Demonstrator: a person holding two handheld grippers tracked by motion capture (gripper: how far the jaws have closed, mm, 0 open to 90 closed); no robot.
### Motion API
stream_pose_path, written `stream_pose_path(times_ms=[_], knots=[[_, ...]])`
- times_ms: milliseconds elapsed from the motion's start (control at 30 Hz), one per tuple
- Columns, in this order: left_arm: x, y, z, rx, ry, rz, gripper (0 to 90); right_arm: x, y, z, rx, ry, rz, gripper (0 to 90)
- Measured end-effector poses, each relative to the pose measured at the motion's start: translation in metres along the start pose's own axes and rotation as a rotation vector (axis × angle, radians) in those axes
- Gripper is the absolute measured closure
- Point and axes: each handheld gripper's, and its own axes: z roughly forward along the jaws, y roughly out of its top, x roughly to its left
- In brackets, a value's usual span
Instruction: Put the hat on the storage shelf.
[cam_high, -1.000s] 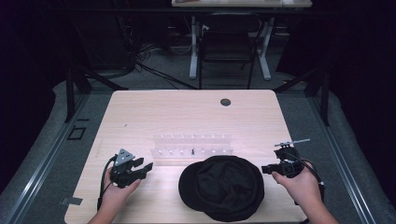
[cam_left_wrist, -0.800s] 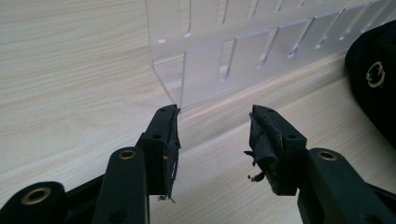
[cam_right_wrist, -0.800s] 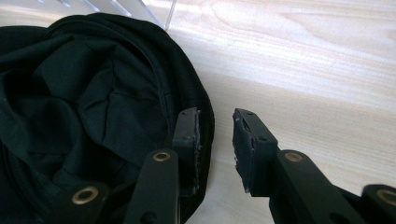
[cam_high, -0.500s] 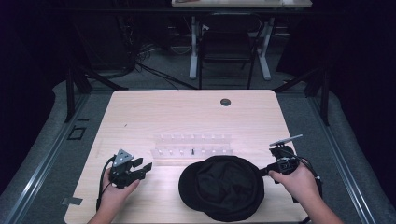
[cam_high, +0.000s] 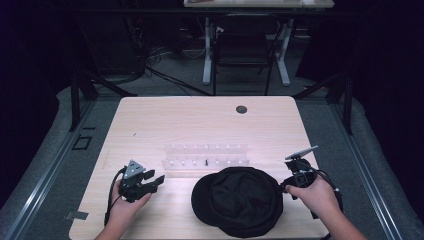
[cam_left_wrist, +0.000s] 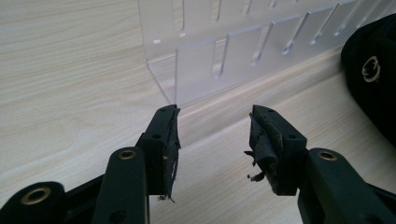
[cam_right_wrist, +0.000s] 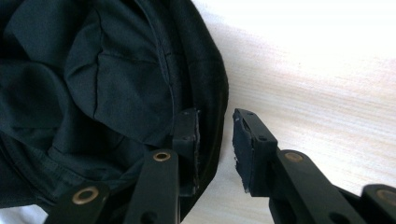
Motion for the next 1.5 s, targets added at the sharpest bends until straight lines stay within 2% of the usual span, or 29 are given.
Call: stream_pose_path(times_ms=[67, 233, 367, 467, 600, 667, 733, 767, 800, 1067, 1167, 1267, 1467, 1500], knots=[[0.000, 0.000, 0.000, -0.001, 0.000, 0.000, 52.4, 0.000, 0.000, 0.001, 0.023, -0.006, -0.007, 71.3], [0.000, 0.000, 0.000, 0.007, -0.005, 0.006, 52.4, -0.001, 0.001, 0.005, 0.038, -0.006, 0.004, 72.9], [-0.001, 0.000, 0.000, 0.012, -0.001, 0.008, 52.3, -0.004, 0.003, 0.009, 0.050, 0.007, 0.029, 75.8], [-0.001, 0.000, 0.000, -0.003, -0.004, 0.003, 52.1, -0.007, 0.003, 0.013, 0.053, 0.022, 0.050, 75.7], [-0.001, 0.000, -0.001, -0.006, -0.001, 0.004, 52.0, -0.010, 0.004, 0.016, 0.077, 0.059, 0.063, 75.7], [-0.001, 0.000, -0.001, -0.005, -0.001, 0.003, 52.1, -0.009, 0.004, 0.020, 0.069, 0.058, 0.081, 75.8], [-0.001, 0.000, -0.001, -0.004, -0.001, 0.002, 52.1, -0.011, 0.005, 0.021, 0.103, 0.055, 0.061, 75.7], [-0.001, 0.000, -0.001, -0.003, 0.000, 0.003, 52.1, -0.011, 0.004, 0.022, 0.094, 0.058, 0.070, 75.7], [-0.001, -0.001, -0.001, -0.004, 0.000, 0.003, 52.1, -0.012, 0.005, 0.022, 0.114, 0.051, 0.054, 75.7], [-0.002, -0.001, -0.001, -0.005, 0.001, 0.004, 52.0, -0.014, 0.002, 0.029, 0.113, 0.064, 0.094, 75.4], [-0.002, -0.001, -0.001, -0.003, 0.004, 0.004, 52.0, -0.016, 0.003, 0.029, 0.136, 0.073, 0.082, 76.0], [-0.002, -0.001, 0.000, -0.001, 0.003, 0.005, 52.0, -0.014, 0.003, 0.032, 0.111, 0.078, 0.113, 76.9], [-0.002, -0.001, 0.000, -0.002, 0.005, 0.005, 52.0, -0.015, 0.004, 0.031, 0.147, 0.075, 0.086, 78.8], [-0.002, -0.001, 0.000, -0.003, 0.004, 0.004, 52.0, -0.015, 0.003, 0.032, 0.132, 0.075, 0.097, 79.0]])
